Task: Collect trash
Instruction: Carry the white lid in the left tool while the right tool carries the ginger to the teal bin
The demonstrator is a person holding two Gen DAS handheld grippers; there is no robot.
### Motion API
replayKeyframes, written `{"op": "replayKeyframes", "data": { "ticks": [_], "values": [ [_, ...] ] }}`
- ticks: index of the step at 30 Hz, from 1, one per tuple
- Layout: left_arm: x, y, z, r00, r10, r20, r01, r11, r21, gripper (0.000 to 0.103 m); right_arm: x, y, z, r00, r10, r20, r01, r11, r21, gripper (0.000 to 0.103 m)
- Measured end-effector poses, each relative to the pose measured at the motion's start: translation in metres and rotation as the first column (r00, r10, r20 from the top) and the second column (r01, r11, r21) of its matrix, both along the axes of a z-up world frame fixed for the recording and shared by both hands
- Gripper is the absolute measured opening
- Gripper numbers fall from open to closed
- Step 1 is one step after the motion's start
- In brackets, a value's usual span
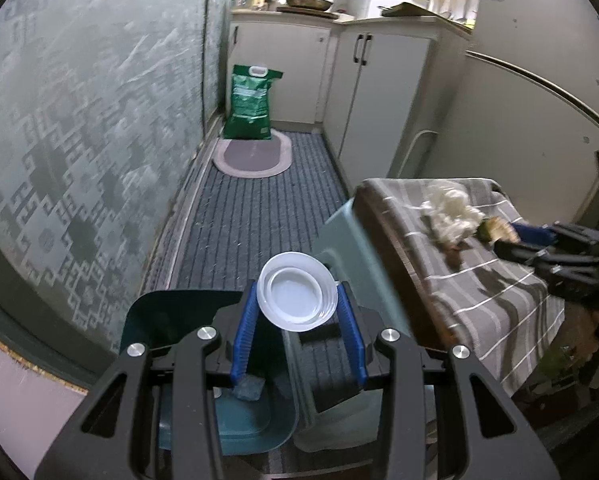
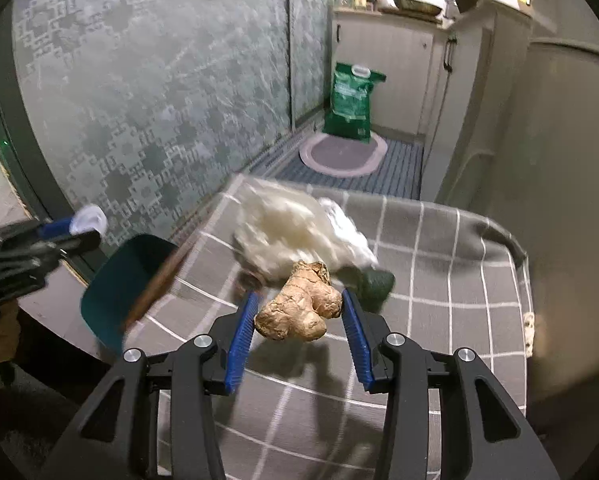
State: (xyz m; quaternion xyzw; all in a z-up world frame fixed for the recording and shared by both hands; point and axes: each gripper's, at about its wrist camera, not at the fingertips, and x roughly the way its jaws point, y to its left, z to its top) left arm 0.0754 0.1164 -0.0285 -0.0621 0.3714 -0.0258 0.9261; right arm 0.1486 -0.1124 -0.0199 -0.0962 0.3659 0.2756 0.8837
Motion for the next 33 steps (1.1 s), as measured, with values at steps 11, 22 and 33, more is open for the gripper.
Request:
{"op": "replayKeyframes", "data": {
  "ticks": [11, 22, 33],
  "values": [
    [-0.009, 0.045, -0.027, 0.996, 0.062, -0.071, -0.064, 0.998, -0.018, 0.042, -0.017, 0.071, 0.018, 0.989, 0.146, 0.018, -0.146, 0.987, 0.059, 0.044],
    [-0.009, 0.087, -0.058, 0.982, 0.124, -0.144, -0.129, 0.991, -0.027, 0.042, -0.025, 0.151, 0.001, 0.962, 0.27, -0.037, -0.267, 0.962, 0.063, 0.044],
    [-0.001, 0.096, -0.081, 0.973, 0.118, -0.199, -0.128, 0.991, -0.037, 0.042, -0.022, 0.203, -0.024, 0.936, 0.335, -0.11, -0.328, 0.941, 0.077, 0.043]
  ]
}}
